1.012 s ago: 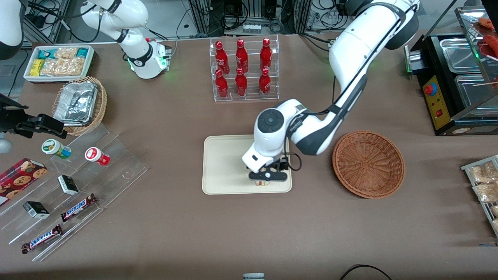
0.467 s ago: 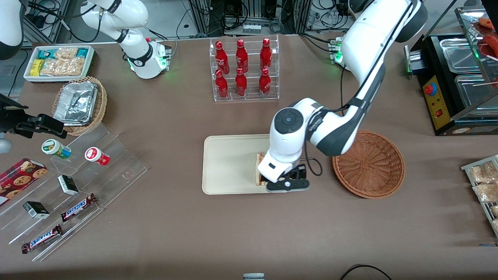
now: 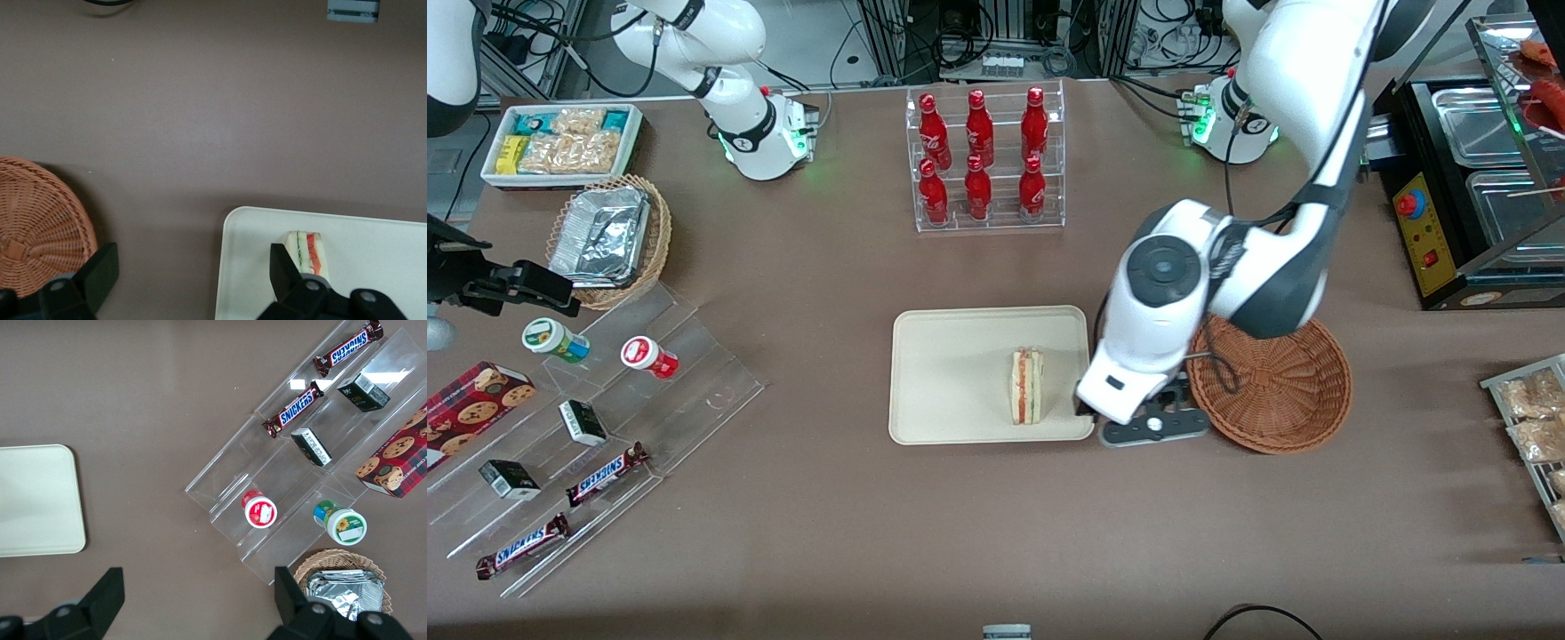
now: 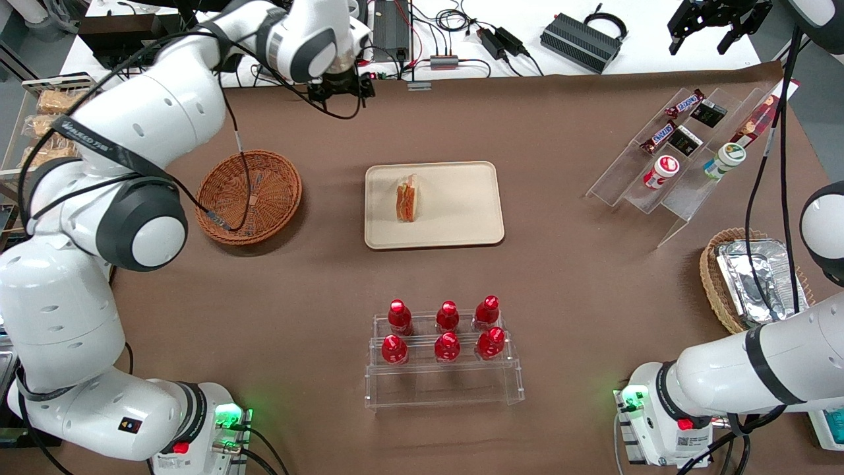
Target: Place sandwich from basket to tray
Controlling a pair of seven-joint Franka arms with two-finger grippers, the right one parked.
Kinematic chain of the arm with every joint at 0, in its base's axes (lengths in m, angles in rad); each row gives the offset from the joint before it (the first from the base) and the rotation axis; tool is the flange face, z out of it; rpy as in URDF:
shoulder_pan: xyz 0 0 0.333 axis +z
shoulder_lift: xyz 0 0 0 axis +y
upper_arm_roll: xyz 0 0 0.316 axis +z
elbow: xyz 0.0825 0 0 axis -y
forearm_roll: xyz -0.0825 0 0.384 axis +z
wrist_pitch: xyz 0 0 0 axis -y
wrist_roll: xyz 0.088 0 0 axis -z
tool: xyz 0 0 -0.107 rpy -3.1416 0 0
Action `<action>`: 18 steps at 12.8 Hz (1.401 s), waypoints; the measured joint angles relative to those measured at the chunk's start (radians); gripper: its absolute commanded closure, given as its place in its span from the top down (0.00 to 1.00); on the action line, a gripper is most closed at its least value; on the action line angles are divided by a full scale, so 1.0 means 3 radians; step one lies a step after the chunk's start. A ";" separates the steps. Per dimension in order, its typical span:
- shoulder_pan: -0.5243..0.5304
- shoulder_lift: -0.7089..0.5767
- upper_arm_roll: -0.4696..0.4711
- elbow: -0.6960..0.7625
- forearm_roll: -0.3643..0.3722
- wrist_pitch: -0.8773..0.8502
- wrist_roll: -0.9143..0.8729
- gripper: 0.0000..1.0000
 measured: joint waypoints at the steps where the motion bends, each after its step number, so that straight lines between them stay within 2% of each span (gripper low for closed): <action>1: -0.0001 -0.0065 0.0070 0.0000 -0.0072 -0.0100 0.0091 1.00; 6: -0.0007 -0.0353 0.0275 0.0004 -0.0329 -0.0514 0.0365 1.00; 9: 0.0001 -0.0575 0.0532 0.0006 -0.0628 -0.0821 0.0747 1.00; 12: 0.0018 -0.0778 0.0643 0.0005 -0.0679 -0.1188 0.0908 1.00; 18: 0.0532 -0.1008 0.0542 0.0015 -0.0782 -0.1657 0.1076 1.00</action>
